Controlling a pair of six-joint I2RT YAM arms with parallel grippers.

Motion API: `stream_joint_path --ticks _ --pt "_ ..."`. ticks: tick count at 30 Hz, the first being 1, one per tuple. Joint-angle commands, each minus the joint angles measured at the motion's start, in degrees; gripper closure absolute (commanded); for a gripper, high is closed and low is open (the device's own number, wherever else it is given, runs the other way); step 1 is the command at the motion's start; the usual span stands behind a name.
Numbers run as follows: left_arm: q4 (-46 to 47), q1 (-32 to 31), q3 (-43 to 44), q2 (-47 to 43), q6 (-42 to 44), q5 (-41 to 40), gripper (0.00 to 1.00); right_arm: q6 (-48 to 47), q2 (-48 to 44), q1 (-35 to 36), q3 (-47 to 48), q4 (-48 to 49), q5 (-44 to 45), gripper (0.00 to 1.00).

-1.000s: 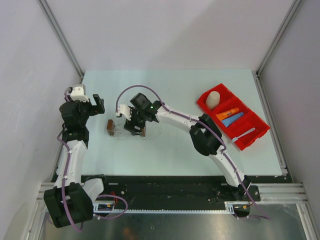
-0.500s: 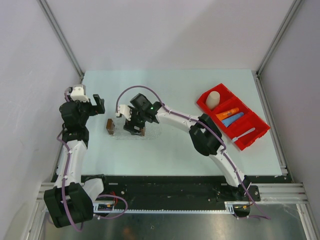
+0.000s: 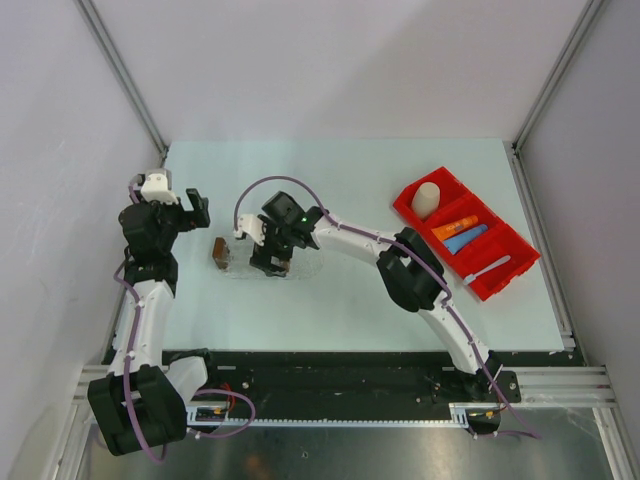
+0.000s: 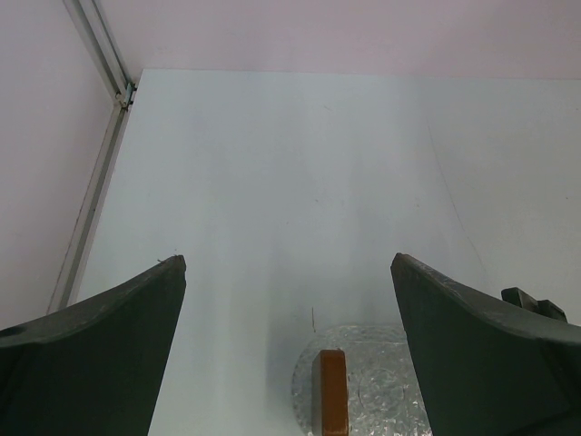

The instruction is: Prepare toiletry sets of a toothbrush and toothpaste on the tray

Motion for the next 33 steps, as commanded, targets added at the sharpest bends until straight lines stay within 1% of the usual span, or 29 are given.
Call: stream_joint_path --ticks 1,17,25,31,33 --pt "0.8 0.8 0.8 -0.4 0.5 1.2 0.0 0.0 -4.5 0.2 0.3 1.0 0.5 0.0" --pt "0.8 0.8 0.8 -0.3 0.4 1.3 0.0 -0.7 -6.1 -0.5 4.7 -1.4 1.5 0.0" --pt "0.8 0.8 0.8 -0.1 0.4 1.2 0.0 0.4 -9.2 -1.1 5.5 -2.8 1.2 0.0" --pt "0.8 0.8 0.8 -0.3 0.4 1.2 0.0 4.3 -12.6 -4.2 5.3 -3.6 0.3 0.01" --pt "0.8 0.9 0.8 -0.5 0.4 1.3 0.0 6.4 -14.5 -7.0 4.6 -3.9 -1.4 0.0"
